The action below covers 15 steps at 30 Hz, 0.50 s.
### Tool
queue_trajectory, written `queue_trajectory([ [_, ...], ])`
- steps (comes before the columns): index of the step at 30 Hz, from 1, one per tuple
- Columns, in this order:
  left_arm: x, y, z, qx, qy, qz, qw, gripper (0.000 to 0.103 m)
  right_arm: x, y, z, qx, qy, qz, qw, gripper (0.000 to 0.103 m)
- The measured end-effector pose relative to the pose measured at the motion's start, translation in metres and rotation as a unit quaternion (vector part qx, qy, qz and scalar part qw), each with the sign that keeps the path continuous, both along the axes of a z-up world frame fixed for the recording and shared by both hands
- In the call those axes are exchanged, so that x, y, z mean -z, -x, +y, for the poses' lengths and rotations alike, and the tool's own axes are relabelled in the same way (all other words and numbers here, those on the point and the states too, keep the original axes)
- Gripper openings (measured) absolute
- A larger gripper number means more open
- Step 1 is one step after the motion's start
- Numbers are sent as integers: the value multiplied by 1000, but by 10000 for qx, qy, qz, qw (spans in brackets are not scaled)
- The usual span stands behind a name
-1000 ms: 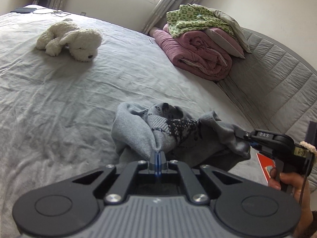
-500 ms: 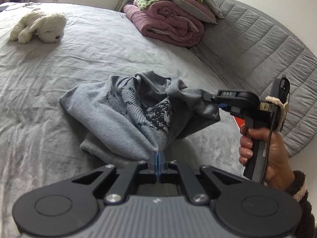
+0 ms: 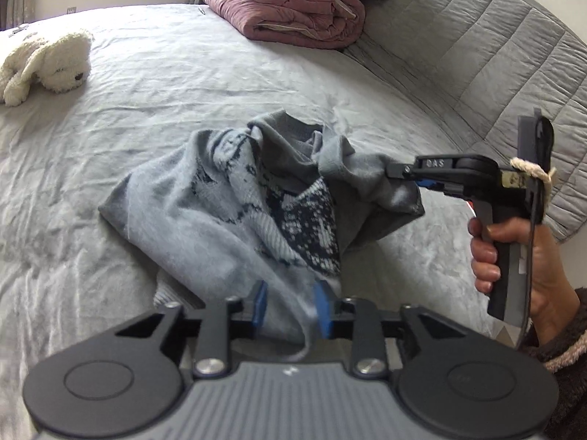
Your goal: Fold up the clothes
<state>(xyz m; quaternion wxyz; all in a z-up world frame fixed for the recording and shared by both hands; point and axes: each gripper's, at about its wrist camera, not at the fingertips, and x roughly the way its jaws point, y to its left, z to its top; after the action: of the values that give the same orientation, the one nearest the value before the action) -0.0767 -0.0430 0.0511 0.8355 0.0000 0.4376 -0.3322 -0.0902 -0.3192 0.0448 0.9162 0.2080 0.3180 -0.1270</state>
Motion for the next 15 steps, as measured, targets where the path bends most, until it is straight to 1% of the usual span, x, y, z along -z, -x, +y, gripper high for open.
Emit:
queue_trajectory([
  [1,-2,-9,1,-67,-31,-79,9999,43,1,0,-1,-5,-5,23,10000,22],
  [4,-2,-40,3,-349,-151,-217,9990,44,0,-1,-2,-1,-56,38,10000,22],
  [6,3,-64,4,-573,-224,-211,9979,46,0,-2,-2,29,-119,42,9999,24],
  [8,10,-87,5,-736,-309,-162,9967,54,-2,-2,-2,69,-184,44,9998,34],
  [9,14,-99,4,-803,-352,-123,9961,56,-3,-3,-2,92,-196,51,9998,43],
  [10,18,-111,3,-844,-367,-73,9957,60,-3,-4,-1,109,-205,57,9997,46],
  [12,27,-134,0,-933,-392,30,9949,60,-5,-7,1,78,-189,62,9998,49],
  [15,40,-163,-6,-1123,-196,295,9930,60,-4,-14,3,69,-176,101,9998,53],
])
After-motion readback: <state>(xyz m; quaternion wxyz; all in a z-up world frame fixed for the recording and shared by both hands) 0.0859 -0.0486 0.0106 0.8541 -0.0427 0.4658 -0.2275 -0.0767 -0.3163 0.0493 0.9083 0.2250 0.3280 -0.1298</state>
